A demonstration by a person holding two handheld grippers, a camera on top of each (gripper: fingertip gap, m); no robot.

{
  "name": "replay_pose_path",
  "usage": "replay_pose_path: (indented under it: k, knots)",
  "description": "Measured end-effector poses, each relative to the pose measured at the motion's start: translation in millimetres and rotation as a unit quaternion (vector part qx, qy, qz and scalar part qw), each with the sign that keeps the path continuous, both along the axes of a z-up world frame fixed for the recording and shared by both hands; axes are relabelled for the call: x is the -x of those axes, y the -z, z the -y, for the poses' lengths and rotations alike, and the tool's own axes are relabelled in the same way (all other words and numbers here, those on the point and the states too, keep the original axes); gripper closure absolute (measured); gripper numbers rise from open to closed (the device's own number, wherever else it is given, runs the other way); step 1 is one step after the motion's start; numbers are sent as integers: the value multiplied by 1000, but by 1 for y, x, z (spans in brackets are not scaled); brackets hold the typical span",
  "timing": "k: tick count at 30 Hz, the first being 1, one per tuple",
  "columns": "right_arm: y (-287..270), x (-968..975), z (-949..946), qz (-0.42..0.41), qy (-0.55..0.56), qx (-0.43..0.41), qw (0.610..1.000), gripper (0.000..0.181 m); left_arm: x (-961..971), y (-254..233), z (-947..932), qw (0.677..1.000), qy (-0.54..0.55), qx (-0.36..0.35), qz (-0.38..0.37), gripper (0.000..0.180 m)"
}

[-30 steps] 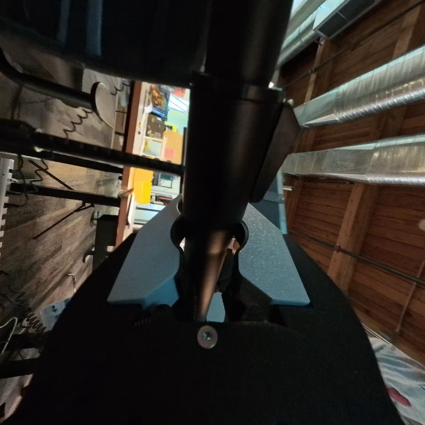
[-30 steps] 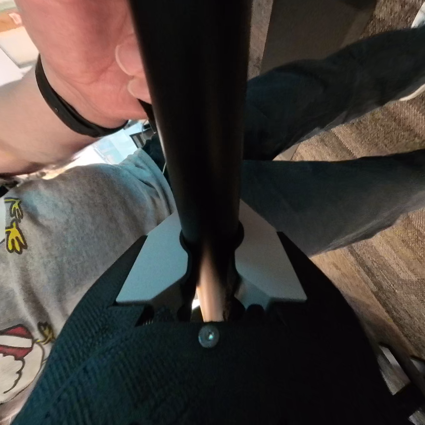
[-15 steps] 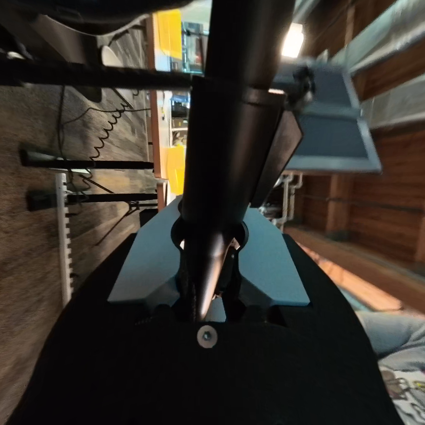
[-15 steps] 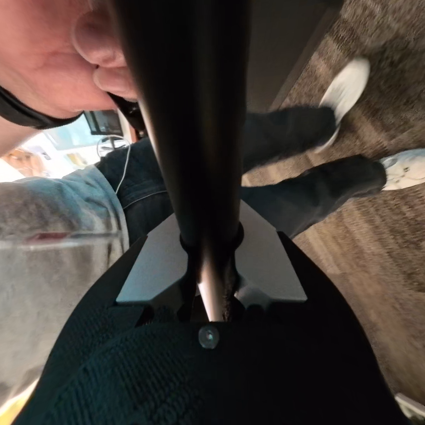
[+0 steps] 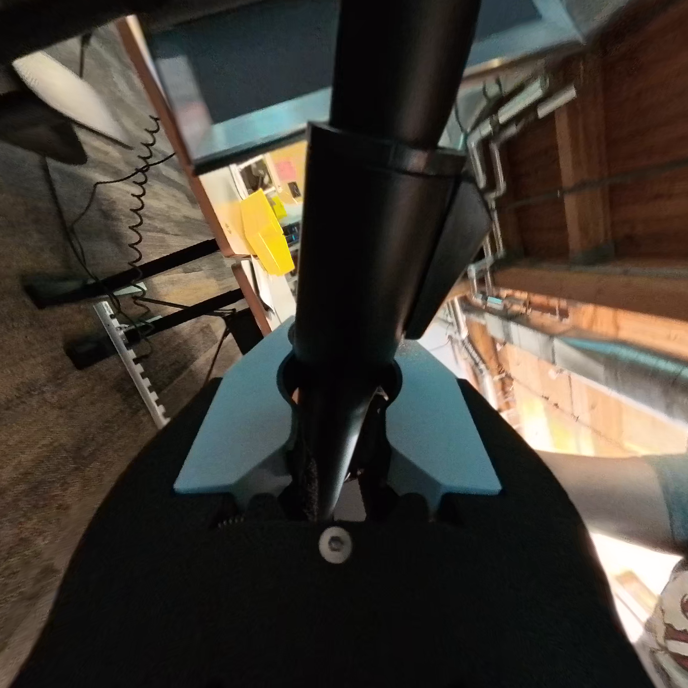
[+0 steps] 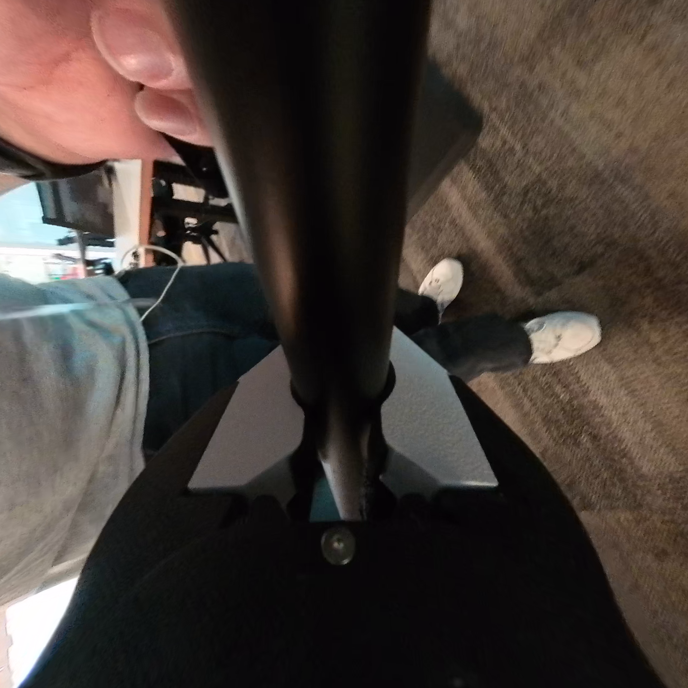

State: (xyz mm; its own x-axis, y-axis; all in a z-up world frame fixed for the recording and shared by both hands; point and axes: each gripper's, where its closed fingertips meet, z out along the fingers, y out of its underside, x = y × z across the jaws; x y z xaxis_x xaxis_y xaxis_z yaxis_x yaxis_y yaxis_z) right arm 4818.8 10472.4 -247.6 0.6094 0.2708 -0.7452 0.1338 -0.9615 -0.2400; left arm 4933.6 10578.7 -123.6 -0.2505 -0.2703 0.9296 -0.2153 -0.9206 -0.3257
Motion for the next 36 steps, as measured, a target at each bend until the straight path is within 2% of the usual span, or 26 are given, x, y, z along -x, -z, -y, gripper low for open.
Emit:
replay_pose_path:
  k: [8, 14, 19, 23, 30, 36]
  knots:
    - [21, 27, -31, 55, -30, -100, 993, 155, 41, -9, -2, 991, 7, -136, -11, 143]
    - [58, 52, -83, 72, -73, -193, 976, 154, 72, 17, -30, 968, -23, -244, -51, 145]
    - [114, 80, -129, 68, -121, -261, 955, 153, 99, 70, -62, 942, -67, -313, -100, 140]
    - [174, 99, -164, 68, -142, -310, 938, 152, 118, 128, -86, 921, -100, -358, -121, 144]
    - [272, 133, -214, 71, -135, -391, 907, 151, 146, 230, -108, 883, -107, -434, -140, 143]
    - [318, 155, -232, 68, -109, -445, 886, 152, 159, 282, -104, 854, -95, -490, -148, 144]
